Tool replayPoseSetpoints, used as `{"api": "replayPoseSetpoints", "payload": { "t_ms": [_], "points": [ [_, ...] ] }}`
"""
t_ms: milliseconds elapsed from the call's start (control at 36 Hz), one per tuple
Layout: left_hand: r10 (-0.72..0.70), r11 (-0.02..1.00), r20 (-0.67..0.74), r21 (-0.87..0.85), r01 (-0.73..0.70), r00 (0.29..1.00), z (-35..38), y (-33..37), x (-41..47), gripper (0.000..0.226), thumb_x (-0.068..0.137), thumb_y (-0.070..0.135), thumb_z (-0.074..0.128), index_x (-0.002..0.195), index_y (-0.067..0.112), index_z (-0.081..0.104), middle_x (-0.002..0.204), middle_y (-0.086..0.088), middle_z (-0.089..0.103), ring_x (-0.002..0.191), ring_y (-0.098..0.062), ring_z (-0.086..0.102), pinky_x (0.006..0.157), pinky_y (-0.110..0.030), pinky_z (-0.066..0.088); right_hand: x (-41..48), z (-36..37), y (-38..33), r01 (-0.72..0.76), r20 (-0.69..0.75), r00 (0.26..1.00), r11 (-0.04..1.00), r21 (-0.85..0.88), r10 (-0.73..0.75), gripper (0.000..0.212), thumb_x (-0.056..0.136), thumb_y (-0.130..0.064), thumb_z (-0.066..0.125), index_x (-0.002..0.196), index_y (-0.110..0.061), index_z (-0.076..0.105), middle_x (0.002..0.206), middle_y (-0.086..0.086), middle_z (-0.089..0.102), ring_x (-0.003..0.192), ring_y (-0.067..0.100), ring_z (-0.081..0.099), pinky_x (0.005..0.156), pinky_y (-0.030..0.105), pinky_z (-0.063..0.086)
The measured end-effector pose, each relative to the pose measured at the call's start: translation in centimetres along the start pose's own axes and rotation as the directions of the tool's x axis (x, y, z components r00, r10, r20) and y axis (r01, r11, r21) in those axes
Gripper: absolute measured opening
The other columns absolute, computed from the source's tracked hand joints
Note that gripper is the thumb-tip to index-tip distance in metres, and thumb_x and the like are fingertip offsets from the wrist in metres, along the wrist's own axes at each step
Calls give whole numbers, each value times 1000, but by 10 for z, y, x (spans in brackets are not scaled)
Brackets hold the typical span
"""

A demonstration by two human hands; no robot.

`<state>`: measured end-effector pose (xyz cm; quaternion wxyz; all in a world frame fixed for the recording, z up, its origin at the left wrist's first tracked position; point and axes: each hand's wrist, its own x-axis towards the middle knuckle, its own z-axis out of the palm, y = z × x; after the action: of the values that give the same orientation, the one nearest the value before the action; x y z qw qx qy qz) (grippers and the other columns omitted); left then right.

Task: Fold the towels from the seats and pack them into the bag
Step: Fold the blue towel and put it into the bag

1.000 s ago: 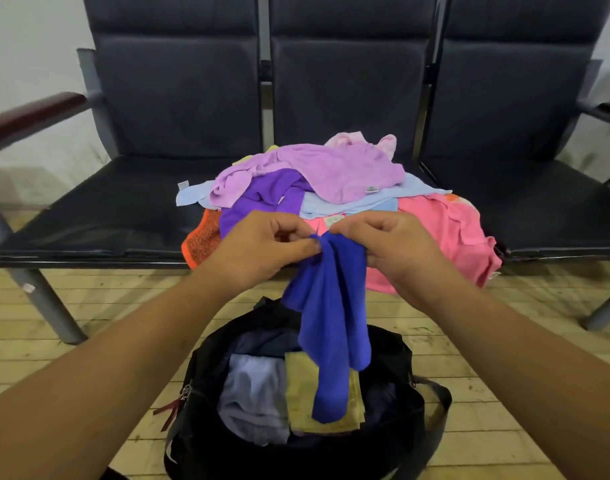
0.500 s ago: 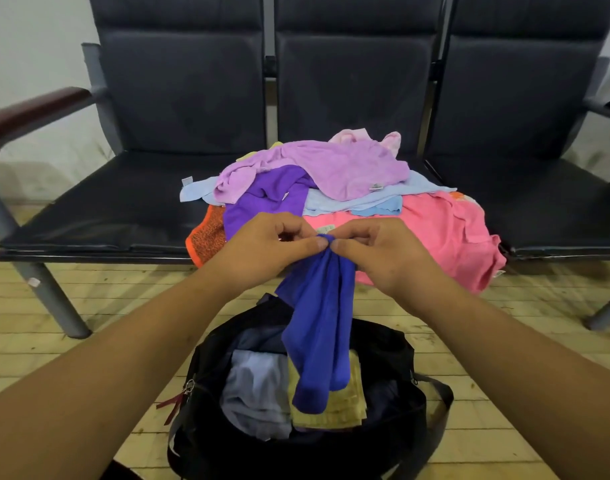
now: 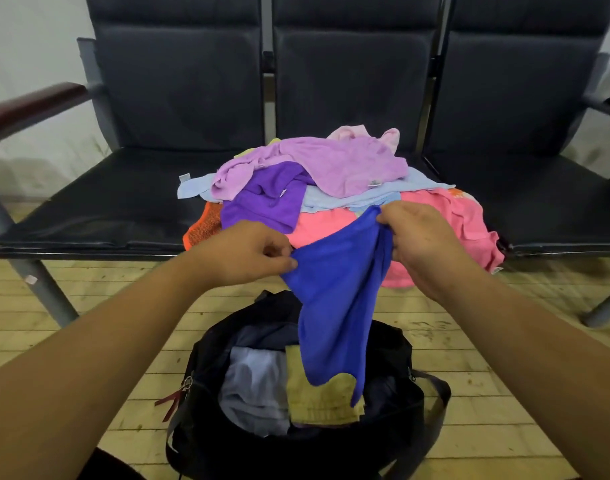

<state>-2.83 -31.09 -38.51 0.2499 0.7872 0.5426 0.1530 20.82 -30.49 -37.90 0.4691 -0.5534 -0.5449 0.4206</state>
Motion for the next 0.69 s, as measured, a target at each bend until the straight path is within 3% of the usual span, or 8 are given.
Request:
{"api": "replayPoseSetpoints", "payload": {
  "t_ms": [56,139,278,389,472,556,611,694],
  "points": [
    [4,1000,-117,29,0,993,-5,1,-2,25,91,31,67,67,24,63,60,16,59,59,-2,50,60,-18,40,3,-4,7,-5,-11,1000,998,-55,5,12,76,-25,49,68,-17,44,74,5,31,74,25,26,69,41,25],
    [65,996,-291,70,-47,954,-10,6,-4,19,89,30,70,71,25,66,68,10,67,61,0,58,58,-12,42,7,-7,16,-36,-19,999,998,-57,35,25,86,-16,50,63,-18,40,67,5,28,66,23,25,63,40,25],
    [59,995,-445,95,-18,894,-5,6,0,15,87,27,74,78,20,64,72,12,64,74,5,57,61,-4,41,15,-7,22,-22,-30,999,998,-56,20,24,71,-29,50,67,-5,49,74,6,39,73,23,36,68,42,35],
    [-15,992,-506,-117,-51,862,-1,6,5,19,84,20,77,80,21,58,74,1,65,65,-6,56,64,-13,46,11,-2,13,23,-90,996,999,-45,-27,20,76,-27,45,67,-10,41,72,6,36,71,23,33,63,41,34],
    [-120,878,-414,-469,-98,902,-1,11,7,22,86,5,73,98,18,59,86,-11,60,76,-17,57,76,-32,52,8,1,5,30,-130,991,999,32,-25,20,84,-19,44,65,-21,38,67,3,34,69,21,30,61,39,30],
    [-185,820,-262,-572,2,947,1,10,5,15,94,5,63,105,13,68,99,-16,69,89,-20,61,95,-46,51,7,1,2,58,-141,989,995,76,-46,26,92,-7,42,68,-17,41,67,1,36,63,17,31,57,33,27],
    [-202,758,-163,-650,49,966,2,11,2,13,98,9,57,95,8,70,99,-19,69,92,-21,61,100,-45,48,7,0,2,75,-133,989,995,66,-66,18,94,-8,42,79,-4,50,74,7,41,67,17,36,60,31,29],
    [-146,524,-81,-851,8,986,4,18,2,17,100,7,48,86,9,58,93,-12,58,92,-23,55,93,-38,47,8,-1,-1,36,-147,989,989,143,-15,18,96,-8,43,89,3,55,83,9,46,76,21,38,69,35,32]
  ]
}}
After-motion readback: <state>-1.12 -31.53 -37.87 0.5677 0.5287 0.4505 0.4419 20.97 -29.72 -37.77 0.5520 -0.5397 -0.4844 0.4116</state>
